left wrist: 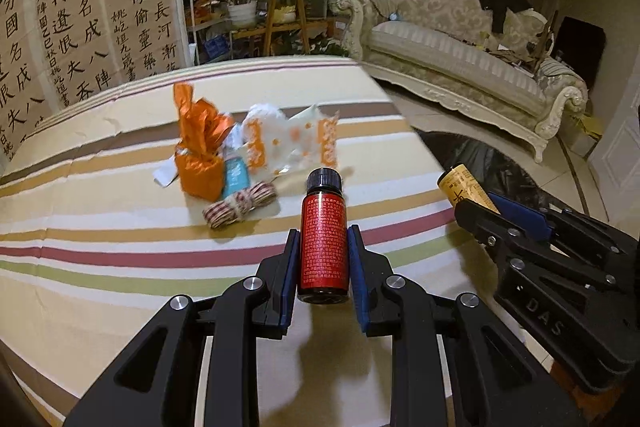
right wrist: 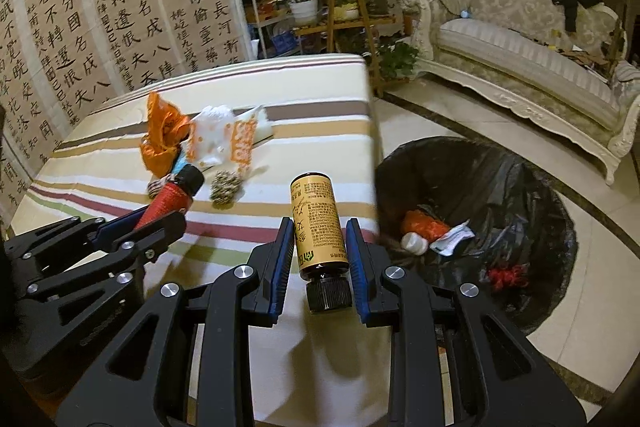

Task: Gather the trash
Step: 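Carry both bottles over the bin and open both tools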

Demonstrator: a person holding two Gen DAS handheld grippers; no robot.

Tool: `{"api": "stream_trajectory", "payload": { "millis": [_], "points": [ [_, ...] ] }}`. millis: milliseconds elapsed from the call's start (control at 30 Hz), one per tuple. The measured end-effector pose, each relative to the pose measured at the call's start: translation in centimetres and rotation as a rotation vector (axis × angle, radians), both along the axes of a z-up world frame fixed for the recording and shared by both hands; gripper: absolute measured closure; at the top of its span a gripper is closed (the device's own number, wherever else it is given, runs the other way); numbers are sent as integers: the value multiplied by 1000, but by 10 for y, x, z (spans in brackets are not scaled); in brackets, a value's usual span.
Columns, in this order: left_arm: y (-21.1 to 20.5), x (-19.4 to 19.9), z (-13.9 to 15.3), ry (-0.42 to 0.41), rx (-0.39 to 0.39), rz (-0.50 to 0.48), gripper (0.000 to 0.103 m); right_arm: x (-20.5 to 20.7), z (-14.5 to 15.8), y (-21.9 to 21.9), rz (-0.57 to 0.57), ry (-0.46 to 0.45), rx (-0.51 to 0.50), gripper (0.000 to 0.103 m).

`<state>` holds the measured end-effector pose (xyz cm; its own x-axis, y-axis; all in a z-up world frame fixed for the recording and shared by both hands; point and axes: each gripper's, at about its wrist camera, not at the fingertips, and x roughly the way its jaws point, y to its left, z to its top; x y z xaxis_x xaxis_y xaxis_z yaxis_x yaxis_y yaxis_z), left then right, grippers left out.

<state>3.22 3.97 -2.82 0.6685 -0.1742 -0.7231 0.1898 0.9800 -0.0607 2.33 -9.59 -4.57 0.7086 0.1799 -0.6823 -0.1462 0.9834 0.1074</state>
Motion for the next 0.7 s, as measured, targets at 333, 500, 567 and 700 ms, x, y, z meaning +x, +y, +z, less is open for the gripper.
{"api": "stream_trajectory", "payload": {
  "millis": [333,500,567,700],
  "points": [
    [-43,13,1,-32,-4,-51,78,2,5,-48,-136,-32,-28,77],
    [-64,22,0,-46,11,-62,78,6,4,-72,-203,-43,-45,77],
    [-74,28,0,-50,20,-70,78,8,3,-82,-225,-45,-49,77],
    [-94,37,-2,-53,42,-86,78,13,1,-94,-255,-52,-60,77]
  ]
}}
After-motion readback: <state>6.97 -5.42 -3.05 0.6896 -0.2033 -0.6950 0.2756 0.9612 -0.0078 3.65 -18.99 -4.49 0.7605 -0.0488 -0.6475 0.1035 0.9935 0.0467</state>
